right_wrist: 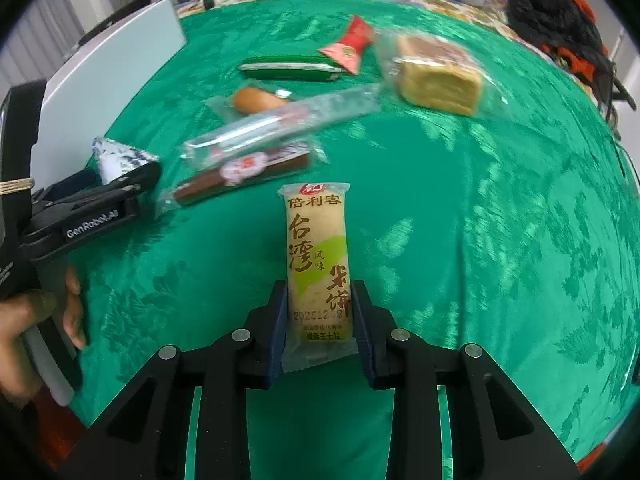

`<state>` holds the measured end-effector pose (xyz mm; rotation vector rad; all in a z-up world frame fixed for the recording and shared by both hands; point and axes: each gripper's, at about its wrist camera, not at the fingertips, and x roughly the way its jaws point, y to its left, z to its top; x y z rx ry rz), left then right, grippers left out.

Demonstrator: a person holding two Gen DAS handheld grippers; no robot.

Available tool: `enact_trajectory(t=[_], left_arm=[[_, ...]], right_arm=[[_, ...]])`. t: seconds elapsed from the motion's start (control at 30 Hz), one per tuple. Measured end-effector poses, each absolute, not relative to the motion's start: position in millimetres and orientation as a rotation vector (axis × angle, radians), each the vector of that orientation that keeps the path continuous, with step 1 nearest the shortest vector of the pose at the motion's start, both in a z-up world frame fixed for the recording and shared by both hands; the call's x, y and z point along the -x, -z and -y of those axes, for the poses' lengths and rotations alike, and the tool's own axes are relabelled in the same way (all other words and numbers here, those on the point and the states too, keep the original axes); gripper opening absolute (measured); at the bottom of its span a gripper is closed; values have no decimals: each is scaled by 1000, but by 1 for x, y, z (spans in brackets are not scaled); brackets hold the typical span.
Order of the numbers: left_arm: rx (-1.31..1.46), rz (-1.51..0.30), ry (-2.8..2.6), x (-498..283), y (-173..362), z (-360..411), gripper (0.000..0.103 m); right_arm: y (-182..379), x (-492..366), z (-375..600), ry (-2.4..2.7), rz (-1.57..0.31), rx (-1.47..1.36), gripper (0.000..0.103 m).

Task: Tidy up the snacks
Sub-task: 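Close the left gripper on the pastry while the right gripper grasps the yellow rice cake bar, then carry both snacks over the white box and open both grippers inside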

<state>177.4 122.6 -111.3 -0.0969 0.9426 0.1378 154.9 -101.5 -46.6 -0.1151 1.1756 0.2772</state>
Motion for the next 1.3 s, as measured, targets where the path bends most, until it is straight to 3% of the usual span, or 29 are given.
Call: enact_trajectory(t=[0.27, 0.47, 0.5, 0.57, 0.6, 0.7, 1.07, 1.3], left_arm=[[45, -1034, -20, -168, 106, -125, 103], [-6, -997, 25, -168, 88, -110, 102], [-20, -1004, 18, -173, 88, -107, 97], [-31, -1030, 0, -184, 90, -103, 79], [-23, -1044, -1, -186, 92, -103, 51], [34, -1038, -15, -183, 91, -107, 40], [334, -902, 62, -109, 23, -132, 38], [376, -769, -14, -76, -54, -205, 39]], right_arm=[[39, -149, 166, -259, -1192, -90, 32], [36, -145, 193, -278, -1182, -238, 32], [36, -144, 192, -282, -1182, -246, 32], [35, -145, 188, -296, -1180, -254, 32], [33, -143, 187, -317, -1176, -272, 32], [27, -139, 191, -356, -1165, -328, 32], [10, -149, 195, -488, -1163, -685, 32], [-63, -164, 108, -697, -1107, -649, 32]])
